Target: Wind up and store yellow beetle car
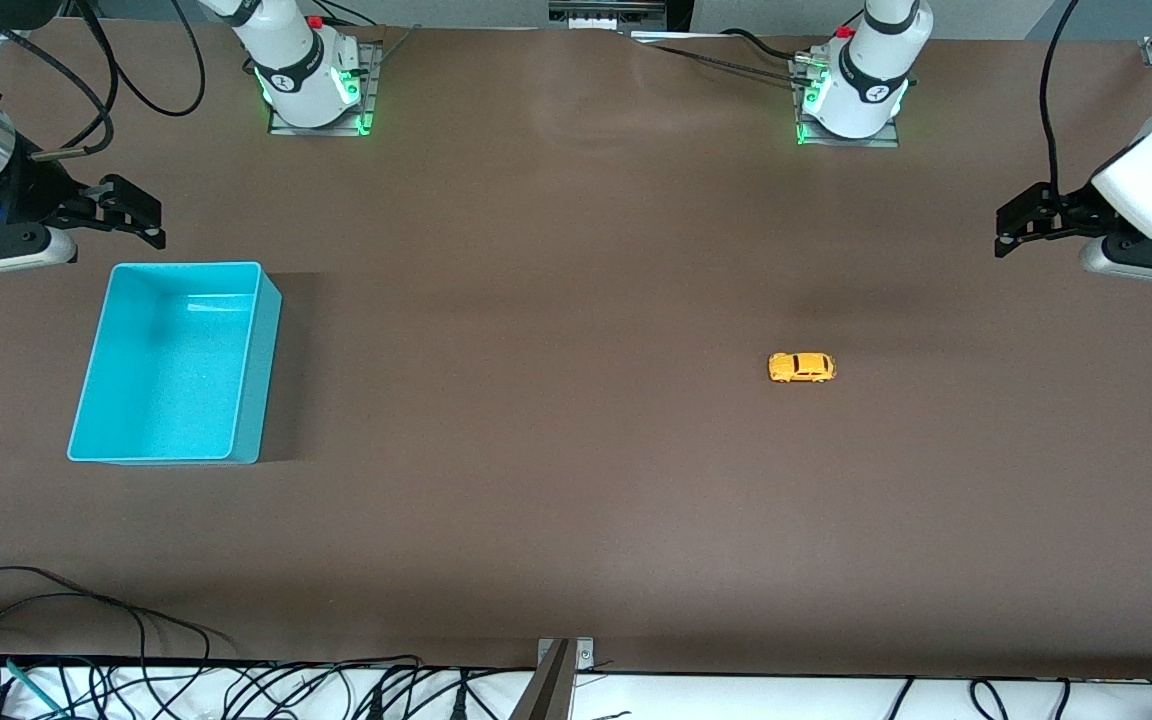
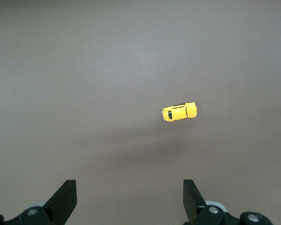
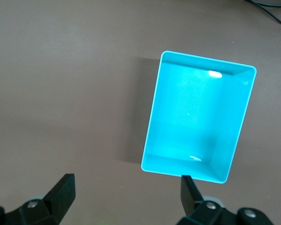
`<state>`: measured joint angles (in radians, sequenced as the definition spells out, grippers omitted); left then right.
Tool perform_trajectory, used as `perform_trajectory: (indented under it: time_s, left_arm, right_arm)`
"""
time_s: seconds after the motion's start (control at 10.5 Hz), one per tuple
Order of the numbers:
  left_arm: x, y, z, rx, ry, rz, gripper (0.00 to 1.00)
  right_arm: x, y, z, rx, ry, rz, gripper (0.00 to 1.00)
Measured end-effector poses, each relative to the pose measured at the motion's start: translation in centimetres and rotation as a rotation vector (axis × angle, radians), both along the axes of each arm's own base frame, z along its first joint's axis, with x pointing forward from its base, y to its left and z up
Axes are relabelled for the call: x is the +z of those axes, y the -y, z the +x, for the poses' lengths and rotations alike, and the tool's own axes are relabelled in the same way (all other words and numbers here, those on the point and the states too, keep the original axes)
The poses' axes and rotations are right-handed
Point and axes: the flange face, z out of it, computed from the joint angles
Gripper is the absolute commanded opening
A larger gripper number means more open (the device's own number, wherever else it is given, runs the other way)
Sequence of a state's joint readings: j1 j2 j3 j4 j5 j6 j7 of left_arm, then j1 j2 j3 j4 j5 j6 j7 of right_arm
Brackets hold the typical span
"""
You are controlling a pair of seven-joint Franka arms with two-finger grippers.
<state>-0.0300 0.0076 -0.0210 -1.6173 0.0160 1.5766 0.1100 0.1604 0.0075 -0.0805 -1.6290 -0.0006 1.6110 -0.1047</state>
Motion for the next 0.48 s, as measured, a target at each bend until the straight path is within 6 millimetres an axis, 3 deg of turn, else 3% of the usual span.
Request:
perform_trajectory:
  time_s: [0.48]
  left_arm:
    - [-0.67, 0.39, 0.24, -0.007, -0.015, 0.001, 1.0]
  right_arm:
    - [0.0, 0.0, 0.0, 0.0, 0.0, 0.0, 1.0]
